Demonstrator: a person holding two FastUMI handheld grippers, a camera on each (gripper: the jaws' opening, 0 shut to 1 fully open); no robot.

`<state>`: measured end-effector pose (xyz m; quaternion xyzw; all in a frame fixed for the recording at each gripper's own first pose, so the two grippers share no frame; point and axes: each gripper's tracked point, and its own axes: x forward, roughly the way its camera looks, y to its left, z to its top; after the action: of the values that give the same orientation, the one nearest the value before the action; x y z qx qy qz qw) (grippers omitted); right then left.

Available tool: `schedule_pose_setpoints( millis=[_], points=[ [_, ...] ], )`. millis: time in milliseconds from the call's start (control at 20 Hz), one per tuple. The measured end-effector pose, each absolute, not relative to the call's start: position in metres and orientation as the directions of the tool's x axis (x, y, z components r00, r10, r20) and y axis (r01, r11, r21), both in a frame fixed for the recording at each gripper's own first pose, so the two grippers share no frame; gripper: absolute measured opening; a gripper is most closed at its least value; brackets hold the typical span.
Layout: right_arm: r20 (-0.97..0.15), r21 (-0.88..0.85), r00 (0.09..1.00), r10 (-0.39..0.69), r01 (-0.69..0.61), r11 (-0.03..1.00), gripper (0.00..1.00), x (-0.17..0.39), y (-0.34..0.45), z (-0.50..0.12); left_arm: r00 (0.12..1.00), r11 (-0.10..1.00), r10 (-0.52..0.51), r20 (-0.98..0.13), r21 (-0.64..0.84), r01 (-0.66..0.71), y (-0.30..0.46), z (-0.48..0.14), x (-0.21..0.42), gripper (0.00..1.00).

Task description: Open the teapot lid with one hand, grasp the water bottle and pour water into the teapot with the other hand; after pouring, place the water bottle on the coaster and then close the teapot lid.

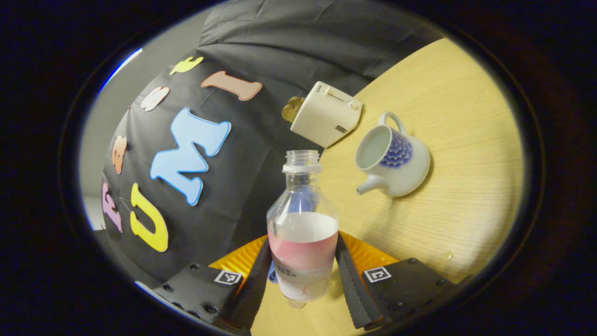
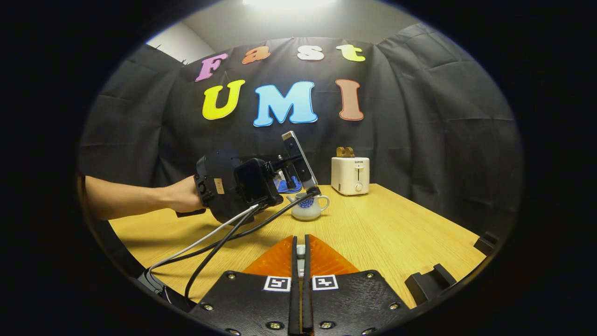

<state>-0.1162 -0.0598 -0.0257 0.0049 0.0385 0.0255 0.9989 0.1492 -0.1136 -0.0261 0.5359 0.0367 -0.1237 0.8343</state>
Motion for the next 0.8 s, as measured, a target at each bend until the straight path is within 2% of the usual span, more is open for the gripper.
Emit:
schedule_pose_setpoints(
  millis=[800],
  points=[
    [-0.086, 0.032, 0.996, 0.032, -0.029, 0.999, 0.02, -0.117, -0.07, -0.033, 0.964, 0.094, -0.139, -0.228, 0.966, 0.242, -0.134, -0.033, 0.16, 0.87]
  ],
)
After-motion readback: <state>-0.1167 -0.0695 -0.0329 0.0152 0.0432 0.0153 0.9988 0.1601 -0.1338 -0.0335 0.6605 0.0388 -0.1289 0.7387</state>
